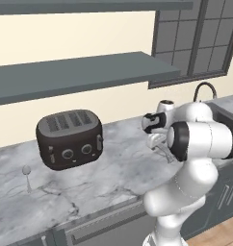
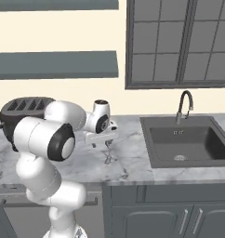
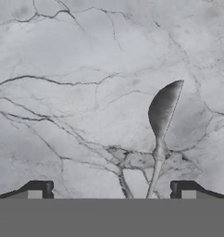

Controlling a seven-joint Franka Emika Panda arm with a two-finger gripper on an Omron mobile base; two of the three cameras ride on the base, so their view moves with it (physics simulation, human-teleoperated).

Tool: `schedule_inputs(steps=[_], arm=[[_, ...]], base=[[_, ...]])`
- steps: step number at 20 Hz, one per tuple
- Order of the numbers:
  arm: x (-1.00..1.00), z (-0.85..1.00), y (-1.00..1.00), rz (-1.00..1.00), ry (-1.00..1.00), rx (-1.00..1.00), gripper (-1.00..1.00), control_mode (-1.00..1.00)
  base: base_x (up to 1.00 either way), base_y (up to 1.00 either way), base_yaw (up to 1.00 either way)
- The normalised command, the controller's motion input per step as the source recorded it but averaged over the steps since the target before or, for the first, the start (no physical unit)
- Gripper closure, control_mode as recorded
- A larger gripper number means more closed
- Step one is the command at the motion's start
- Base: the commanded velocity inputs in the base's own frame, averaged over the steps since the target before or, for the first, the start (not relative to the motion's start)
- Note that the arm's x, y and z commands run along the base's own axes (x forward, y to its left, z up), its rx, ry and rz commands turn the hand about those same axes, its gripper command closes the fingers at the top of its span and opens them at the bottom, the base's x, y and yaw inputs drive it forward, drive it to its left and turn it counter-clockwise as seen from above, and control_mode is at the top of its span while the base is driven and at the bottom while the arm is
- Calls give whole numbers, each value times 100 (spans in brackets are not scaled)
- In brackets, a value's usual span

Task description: Organize the utensils by type. Pick up the wooden spoons from the counter and place them in the open cabinet. Then pick up the metallic utensils from the counter and place them in the open drawer.

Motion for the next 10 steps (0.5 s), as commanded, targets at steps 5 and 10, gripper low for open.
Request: schedule_inputs(steps=[5, 10], arm=[[27, -23, 0, -6, -1, 0, -100, -100], [24, -21, -8, -9, -4, 0, -100, -100]], base=[[0, 0, 0], [0, 0, 0]])
